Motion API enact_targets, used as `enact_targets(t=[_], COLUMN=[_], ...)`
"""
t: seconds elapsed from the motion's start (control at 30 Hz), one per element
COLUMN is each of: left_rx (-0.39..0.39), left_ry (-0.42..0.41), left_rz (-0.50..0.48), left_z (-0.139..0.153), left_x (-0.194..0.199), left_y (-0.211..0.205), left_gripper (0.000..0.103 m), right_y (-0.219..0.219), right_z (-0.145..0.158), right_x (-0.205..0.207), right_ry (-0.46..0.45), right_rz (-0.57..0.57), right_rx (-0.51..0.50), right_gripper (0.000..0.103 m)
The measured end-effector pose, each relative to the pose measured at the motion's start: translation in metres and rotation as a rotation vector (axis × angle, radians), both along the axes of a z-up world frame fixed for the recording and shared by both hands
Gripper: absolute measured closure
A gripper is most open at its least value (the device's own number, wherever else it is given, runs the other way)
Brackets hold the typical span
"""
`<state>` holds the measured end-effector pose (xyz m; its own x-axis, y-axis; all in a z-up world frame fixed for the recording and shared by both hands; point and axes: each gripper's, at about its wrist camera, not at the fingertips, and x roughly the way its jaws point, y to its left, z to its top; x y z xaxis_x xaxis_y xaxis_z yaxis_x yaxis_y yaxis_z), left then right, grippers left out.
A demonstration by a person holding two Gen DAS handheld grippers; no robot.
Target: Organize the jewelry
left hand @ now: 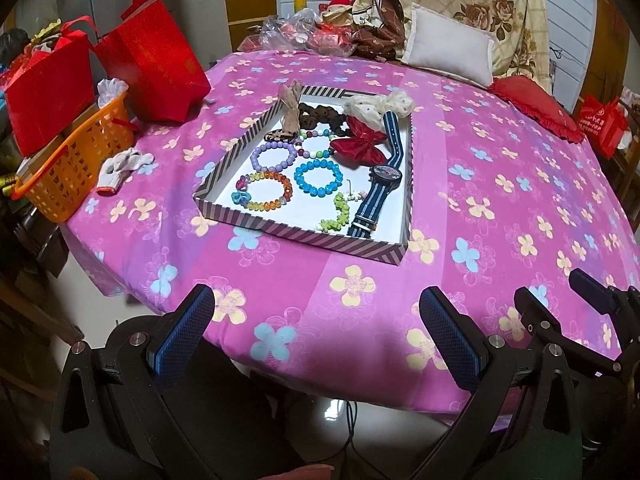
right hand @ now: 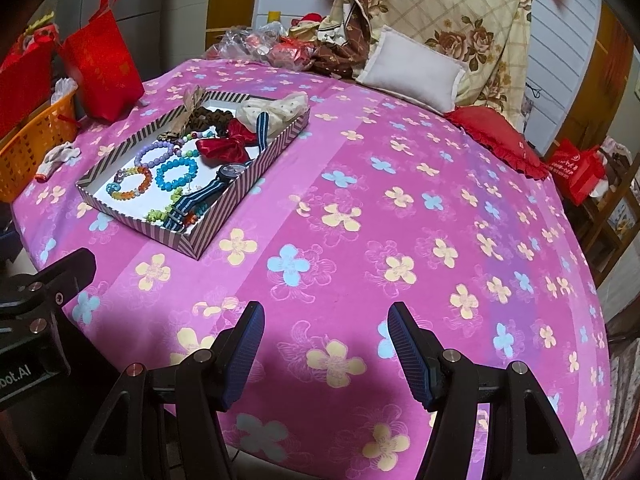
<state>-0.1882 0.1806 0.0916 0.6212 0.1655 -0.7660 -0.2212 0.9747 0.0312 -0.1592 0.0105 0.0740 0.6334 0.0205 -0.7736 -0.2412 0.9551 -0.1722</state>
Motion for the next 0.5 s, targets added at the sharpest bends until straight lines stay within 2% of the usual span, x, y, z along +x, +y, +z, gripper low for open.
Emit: enact_targets(t=[0.23,0.5], left_rx=[0.015,0.06], left_ry=[0.003,-0.012], left_rz=[0.003,-0.028], left_z=[-0.002,0.009], left_x=[0.002,0.011], left_y=[-0.006,-0.022], left_gripper=[0.001,0.001], right_y=[-0.007,-0.035], right_z=[-0.003,-0.01], right_x=[0.002,0.009], right_ry=[0.009,0.032], right_rz=[-0.001,-0.037], right_rx=[0.022,0.084], right_gripper=[0.041,0.041])
